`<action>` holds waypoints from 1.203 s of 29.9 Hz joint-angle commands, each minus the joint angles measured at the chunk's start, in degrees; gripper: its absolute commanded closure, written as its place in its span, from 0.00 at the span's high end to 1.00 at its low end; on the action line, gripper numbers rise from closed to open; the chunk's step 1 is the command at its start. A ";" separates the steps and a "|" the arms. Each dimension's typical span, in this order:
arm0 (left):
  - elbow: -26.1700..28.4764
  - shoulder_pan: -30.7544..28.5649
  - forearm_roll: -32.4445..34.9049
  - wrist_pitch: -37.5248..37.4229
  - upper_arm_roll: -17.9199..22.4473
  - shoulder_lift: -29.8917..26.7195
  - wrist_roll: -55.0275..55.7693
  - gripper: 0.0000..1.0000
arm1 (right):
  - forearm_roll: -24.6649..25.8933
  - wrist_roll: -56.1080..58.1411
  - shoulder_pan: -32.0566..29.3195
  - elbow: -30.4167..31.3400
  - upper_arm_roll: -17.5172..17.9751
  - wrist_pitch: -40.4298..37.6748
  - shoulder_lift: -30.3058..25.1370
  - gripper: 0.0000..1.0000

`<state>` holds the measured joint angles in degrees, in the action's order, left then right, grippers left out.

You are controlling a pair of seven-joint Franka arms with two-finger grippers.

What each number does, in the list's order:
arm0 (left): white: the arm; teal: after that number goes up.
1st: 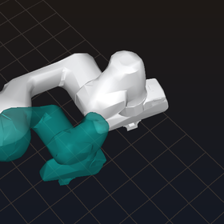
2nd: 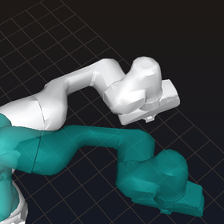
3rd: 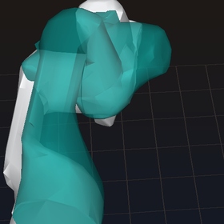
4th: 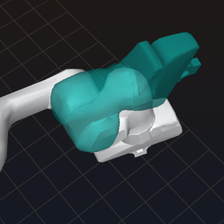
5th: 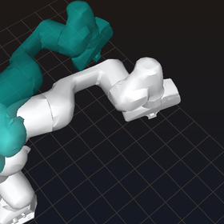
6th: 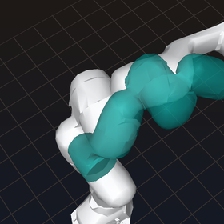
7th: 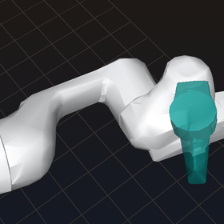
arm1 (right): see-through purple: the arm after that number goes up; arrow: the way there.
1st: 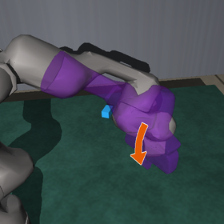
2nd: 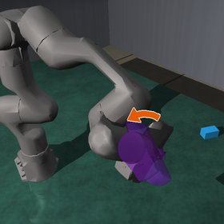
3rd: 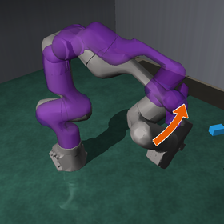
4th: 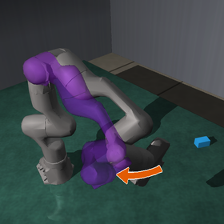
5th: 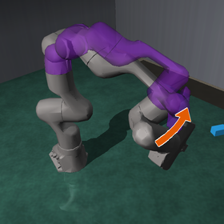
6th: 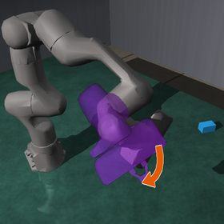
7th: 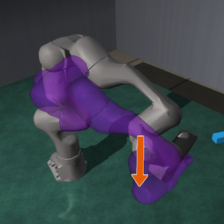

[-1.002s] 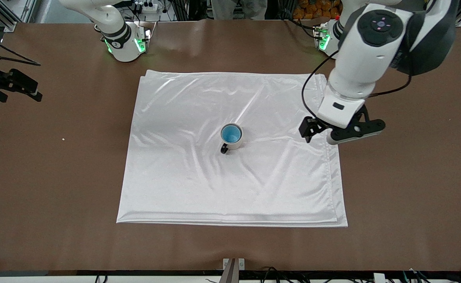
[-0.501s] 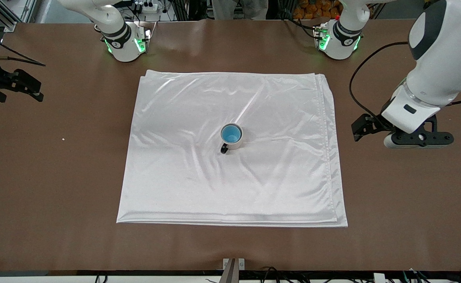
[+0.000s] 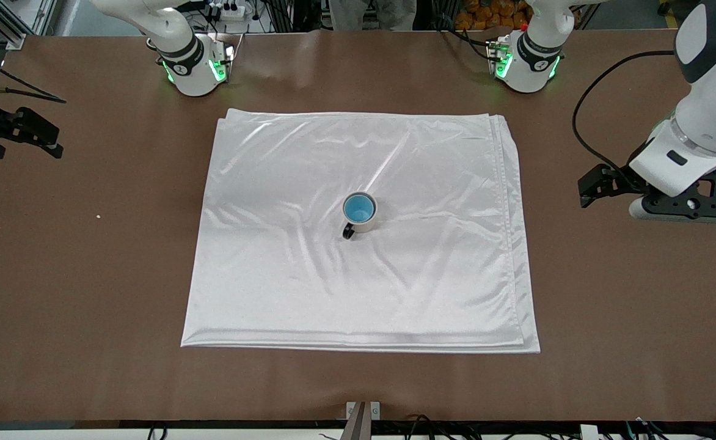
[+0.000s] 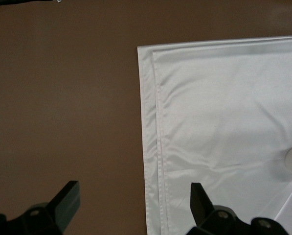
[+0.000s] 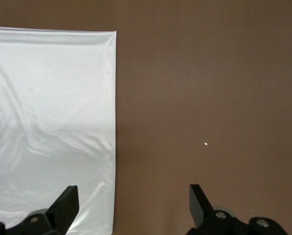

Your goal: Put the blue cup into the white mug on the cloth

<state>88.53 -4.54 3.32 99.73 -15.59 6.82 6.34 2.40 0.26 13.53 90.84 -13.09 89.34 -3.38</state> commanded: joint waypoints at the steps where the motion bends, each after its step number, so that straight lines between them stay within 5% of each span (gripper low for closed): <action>1: 1.38 -2.13 -1.48 -2.17 0.65 -2.69 -3.43 1.00 | 1.03 0.17 -0.79 -0.67 -0.01 -0.39 -0.22 1.00; 30: 4.01 -2.31 -3.41 -2.08 5.66 -4.80 -4.49 1.00 | 0.68 1.32 -4.48 -0.58 1.93 -0.39 -0.04 1.00; 36: 4.28 -2.14 -3.50 -2.08 5.75 -5.15 -4.05 1.00 | -0.02 2.02 -10.70 -0.58 7.27 -0.39 0.04 1.00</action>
<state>91.08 -7.45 1.46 97.88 -10.90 3.73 3.41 2.40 0.97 9.06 90.79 -11.30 89.34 -3.38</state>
